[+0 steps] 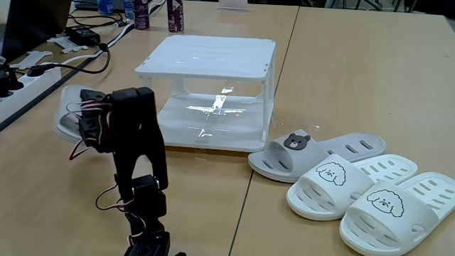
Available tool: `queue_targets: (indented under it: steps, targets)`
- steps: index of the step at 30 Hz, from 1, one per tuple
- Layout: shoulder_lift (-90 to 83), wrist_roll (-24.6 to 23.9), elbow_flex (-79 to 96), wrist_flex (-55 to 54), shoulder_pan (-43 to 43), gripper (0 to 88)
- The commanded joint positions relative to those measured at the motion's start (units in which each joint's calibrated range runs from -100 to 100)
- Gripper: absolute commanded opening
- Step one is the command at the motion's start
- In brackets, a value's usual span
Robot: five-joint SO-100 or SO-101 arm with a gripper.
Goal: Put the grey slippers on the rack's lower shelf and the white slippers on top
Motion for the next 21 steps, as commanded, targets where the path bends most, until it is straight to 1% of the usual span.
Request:
queue_targets:
  steps: [1,7,11,16,21]
  targets:
    - [-19.8,0.4,14.5,-0.7,2.0,0.7]
    - [-32.7,0.4,31.2,-0.8,9.5,0.7]
    - [-33.3,0.4,34.8,-0.8,15.0,0.7]
    - [-31.9,0.4,32.3,-0.8,19.9,0.7]
    - [-20.3,0.4,17.8,-0.7,20.5,0.7]
